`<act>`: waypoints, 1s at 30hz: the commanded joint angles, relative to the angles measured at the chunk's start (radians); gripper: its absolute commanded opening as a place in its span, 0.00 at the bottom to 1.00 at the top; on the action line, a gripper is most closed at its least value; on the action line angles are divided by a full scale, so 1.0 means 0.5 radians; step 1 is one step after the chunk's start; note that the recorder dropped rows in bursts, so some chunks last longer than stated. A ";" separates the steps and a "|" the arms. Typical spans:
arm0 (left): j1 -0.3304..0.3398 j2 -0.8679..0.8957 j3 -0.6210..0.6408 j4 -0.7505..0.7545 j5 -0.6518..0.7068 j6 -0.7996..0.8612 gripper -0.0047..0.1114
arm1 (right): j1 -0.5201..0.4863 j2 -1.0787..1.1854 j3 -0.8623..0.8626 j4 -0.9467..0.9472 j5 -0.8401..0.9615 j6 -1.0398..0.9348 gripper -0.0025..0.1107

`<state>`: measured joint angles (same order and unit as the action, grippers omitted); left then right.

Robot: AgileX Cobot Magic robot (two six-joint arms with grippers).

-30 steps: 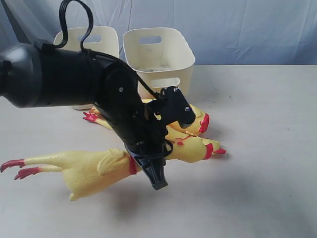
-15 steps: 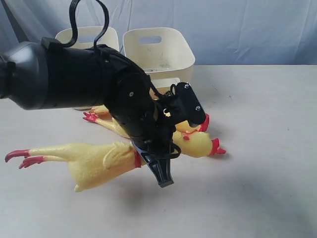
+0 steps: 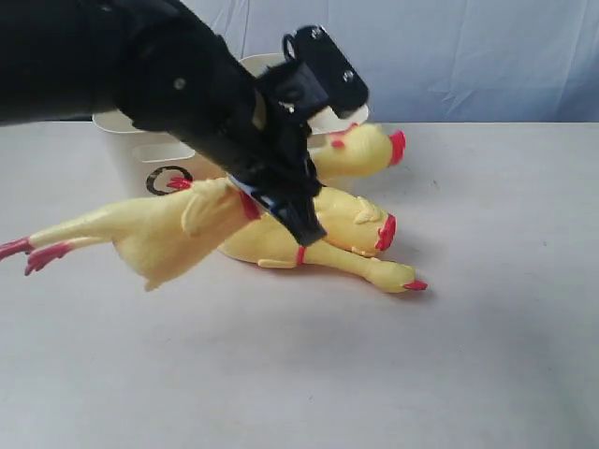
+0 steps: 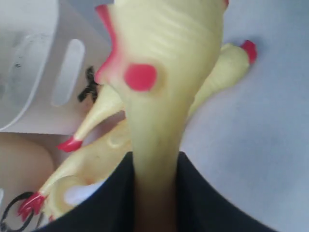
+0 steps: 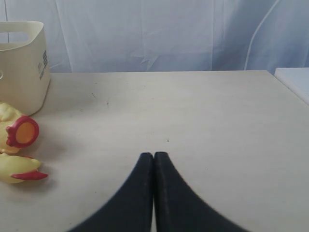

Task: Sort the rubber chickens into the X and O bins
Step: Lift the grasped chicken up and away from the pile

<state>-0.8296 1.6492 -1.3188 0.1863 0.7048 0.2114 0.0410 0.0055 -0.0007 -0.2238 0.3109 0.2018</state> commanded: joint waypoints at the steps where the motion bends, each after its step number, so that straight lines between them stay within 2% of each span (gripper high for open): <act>1: 0.197 -0.101 -0.055 -0.022 -0.046 -0.043 0.04 | 0.002 -0.011 0.001 0.001 -0.010 -0.002 0.01; 11: 0.797 -0.199 -0.096 -0.531 -0.479 -0.043 0.04 | 0.002 -0.011 0.001 0.001 -0.010 -0.002 0.01; 17: 1.096 -0.204 -0.096 -0.847 -0.662 -0.039 0.04 | 0.002 -0.011 0.001 0.001 -0.010 -0.002 0.01; 22: 1.422 -0.204 -0.096 -1.392 -0.971 -0.035 0.04 | 0.002 -0.011 0.001 0.001 -0.010 -0.002 0.01; 27: 1.635 -0.204 -0.096 -1.708 -1.214 -0.035 0.04 | 0.002 -0.011 0.001 0.001 -0.010 -0.002 0.01; 30: 1.719 -0.191 -0.096 -1.909 -1.378 -0.035 0.04 | 0.002 -0.011 0.001 0.001 -0.010 -0.002 0.01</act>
<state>0.0062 1.5591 -1.3604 -0.6844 0.0992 0.1959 0.0410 0.0055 -0.0007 -0.2238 0.3109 0.2018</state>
